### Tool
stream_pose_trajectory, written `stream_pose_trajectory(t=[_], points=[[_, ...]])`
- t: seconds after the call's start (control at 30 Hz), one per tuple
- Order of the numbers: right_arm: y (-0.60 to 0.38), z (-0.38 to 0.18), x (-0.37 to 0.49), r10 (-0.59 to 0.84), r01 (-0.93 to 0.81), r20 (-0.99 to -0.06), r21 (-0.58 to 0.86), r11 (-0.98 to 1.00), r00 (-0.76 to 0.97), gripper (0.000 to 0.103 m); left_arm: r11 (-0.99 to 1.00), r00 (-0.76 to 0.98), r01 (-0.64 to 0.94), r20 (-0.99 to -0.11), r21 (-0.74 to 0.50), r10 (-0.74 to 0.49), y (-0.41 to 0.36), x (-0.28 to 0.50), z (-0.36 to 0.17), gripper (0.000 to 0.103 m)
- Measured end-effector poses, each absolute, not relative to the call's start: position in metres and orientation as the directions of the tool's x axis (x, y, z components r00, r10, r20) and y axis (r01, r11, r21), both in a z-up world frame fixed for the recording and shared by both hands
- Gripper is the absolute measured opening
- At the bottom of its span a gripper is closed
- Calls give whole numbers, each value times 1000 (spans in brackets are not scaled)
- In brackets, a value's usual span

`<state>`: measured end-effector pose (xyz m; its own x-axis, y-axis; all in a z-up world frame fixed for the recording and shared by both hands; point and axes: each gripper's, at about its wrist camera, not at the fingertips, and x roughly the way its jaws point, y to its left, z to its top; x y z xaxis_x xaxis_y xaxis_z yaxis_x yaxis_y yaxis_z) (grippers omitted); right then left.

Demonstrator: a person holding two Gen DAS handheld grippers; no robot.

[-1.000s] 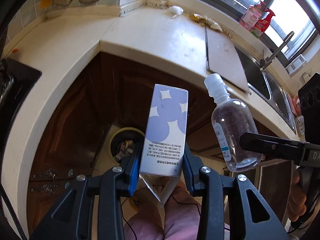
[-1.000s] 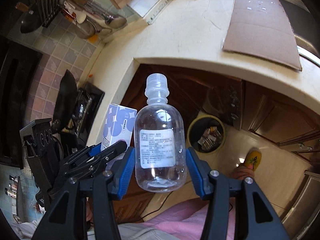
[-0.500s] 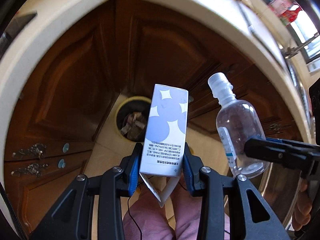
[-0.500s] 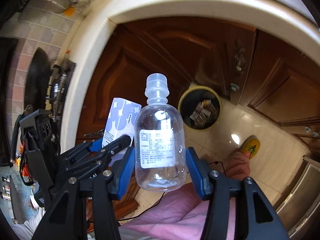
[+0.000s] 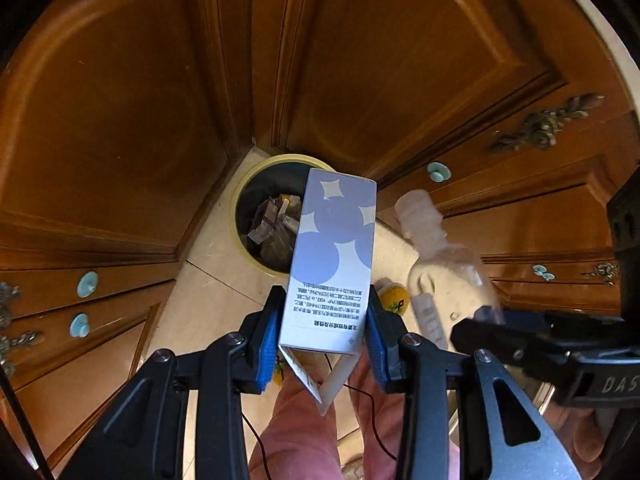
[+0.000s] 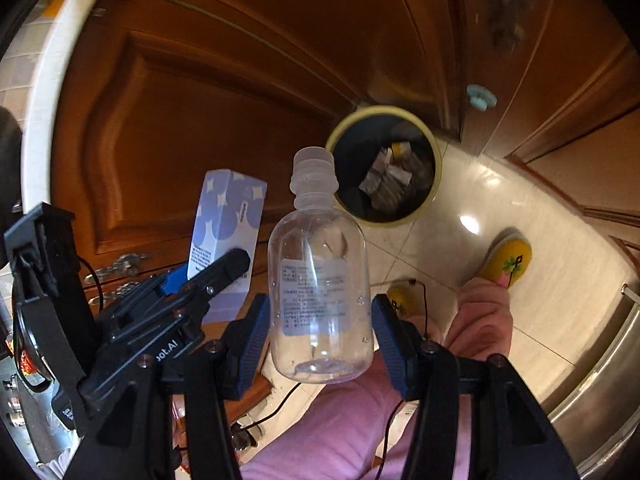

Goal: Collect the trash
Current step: 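Carry the box and medicine bottle down over the floor bin with both tools, then open the left tool and right tool to drop box and bottle into the bin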

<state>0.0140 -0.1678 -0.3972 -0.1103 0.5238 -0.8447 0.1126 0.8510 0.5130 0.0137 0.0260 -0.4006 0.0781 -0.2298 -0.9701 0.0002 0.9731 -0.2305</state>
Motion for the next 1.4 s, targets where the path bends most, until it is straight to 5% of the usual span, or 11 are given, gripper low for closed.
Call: stream_pose_trajectory(t=[0.57, 0.93, 1.3, 1.4], points=[[-138, -527, 43, 467, 135, -859, 448, 884, -209, 53, 975, -15, -53, -976, -215, -216, 32, 46, -549, 37], [-135, -584, 87, 385, 102, -901, 372, 923, -200, 54, 974, -32, -38, -974, -223, -224, 34, 71, -599, 38], [-137, -580, 110, 362, 73, -929, 357, 931, -74, 56, 987, 29, -37, -987, -156, -155, 37, 82, -596, 78], [-132, -577, 109, 360, 47, -931, 358, 933, -56, 56, 991, 38, -31, -991, -130, -128, 38, 83, -597, 79]])
